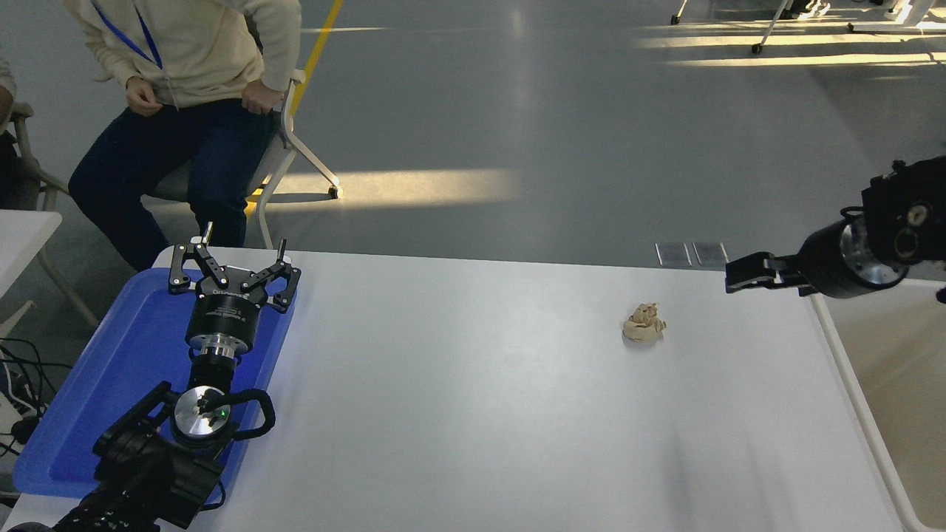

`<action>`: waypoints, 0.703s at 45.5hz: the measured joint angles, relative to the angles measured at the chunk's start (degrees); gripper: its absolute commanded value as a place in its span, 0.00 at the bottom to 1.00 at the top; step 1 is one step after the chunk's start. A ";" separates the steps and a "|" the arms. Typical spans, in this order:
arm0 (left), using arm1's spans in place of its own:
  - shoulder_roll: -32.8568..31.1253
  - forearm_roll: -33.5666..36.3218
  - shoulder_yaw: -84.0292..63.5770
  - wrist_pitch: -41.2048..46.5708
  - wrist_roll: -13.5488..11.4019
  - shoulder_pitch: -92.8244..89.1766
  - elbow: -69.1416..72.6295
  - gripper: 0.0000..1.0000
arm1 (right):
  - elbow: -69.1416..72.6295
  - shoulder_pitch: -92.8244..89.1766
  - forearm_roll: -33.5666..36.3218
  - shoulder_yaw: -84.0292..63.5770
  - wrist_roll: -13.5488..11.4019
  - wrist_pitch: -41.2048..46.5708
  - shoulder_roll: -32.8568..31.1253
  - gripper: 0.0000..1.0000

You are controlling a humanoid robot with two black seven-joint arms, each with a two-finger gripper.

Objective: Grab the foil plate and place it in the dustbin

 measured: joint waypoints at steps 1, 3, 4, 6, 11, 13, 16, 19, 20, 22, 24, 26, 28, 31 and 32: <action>0.00 0.00 0.00 0.00 0.00 0.00 0.00 1.00 | 0.41 0.29 0.08 -0.12 -0.01 0.09 0.34 1.00; 0.00 0.00 0.00 0.00 0.00 0.01 0.00 1.00 | 1.31 0.90 0.28 -0.33 -0.03 0.29 1.07 1.00; 0.00 0.00 0.00 0.00 0.00 0.01 0.00 1.00 | 1.65 1.11 0.41 -0.43 -0.06 0.37 1.33 1.00; 0.00 0.00 0.00 0.00 0.00 0.01 0.00 1.00 | 2.31 1.48 0.70 -0.54 -0.06 0.56 1.91 1.00; 0.00 0.00 0.00 0.00 0.00 0.01 0.00 1.00 | 3.82 2.33 2.72 -0.64 -0.05 1.06 3.53 1.00; 0.00 0.00 0.00 0.00 0.00 0.01 0.00 1.00 | 4.27 2.55 3.79 -0.63 -0.06 1.20 4.13 1.00; 0.00 0.00 0.00 0.00 0.01 0.00 0.00 1.00 | 5.08 2.84 5.62 -0.59 -0.07 1.38 5.07 1.00; 0.00 0.00 0.00 0.00 0.02 -0.01 0.00 1.00 | 5.67 3.03 6.85 -0.54 -0.07 1.51 5.65 1.00; 0.00 0.01 0.00 0.00 0.04 -0.01 0.00 1.00 | 5.94 3.13 7.38 -0.51 -0.07 1.58 5.87 1.00; 0.00 0.00 0.00 0.00 0.06 -0.02 0.00 1.00 | 6.23 3.25 7.92 -0.46 -0.04 1.67 6.10 1.00; 0.00 0.00 0.00 0.00 0.08 -0.02 0.00 1.00 | 6.54 3.49 8.52 -0.42 -0.03 1.93 6.35 1.00; 0.00 0.00 0.00 0.00 0.08 -0.02 0.00 1.00 | 6.75 3.72 9.00 -0.34 -0.02 2.32 6.51 1.00; 0.00 0.00 0.00 0.00 0.08 -0.02 0.00 1.00 | 6.95 4.03 9.66 -0.09 0.02 2.92 6.62 1.00; 0.00 0.00 0.00 0.00 0.08 -0.02 -0.02 1.00 | 7.18 4.50 11.04 0.51 0.05 4.06 6.72 1.00; 0.00 0.01 0.00 0.00 0.08 -0.02 -0.03 1.00 | 7.23 4.65 11.44 0.65 0.05 4.39 6.75 1.00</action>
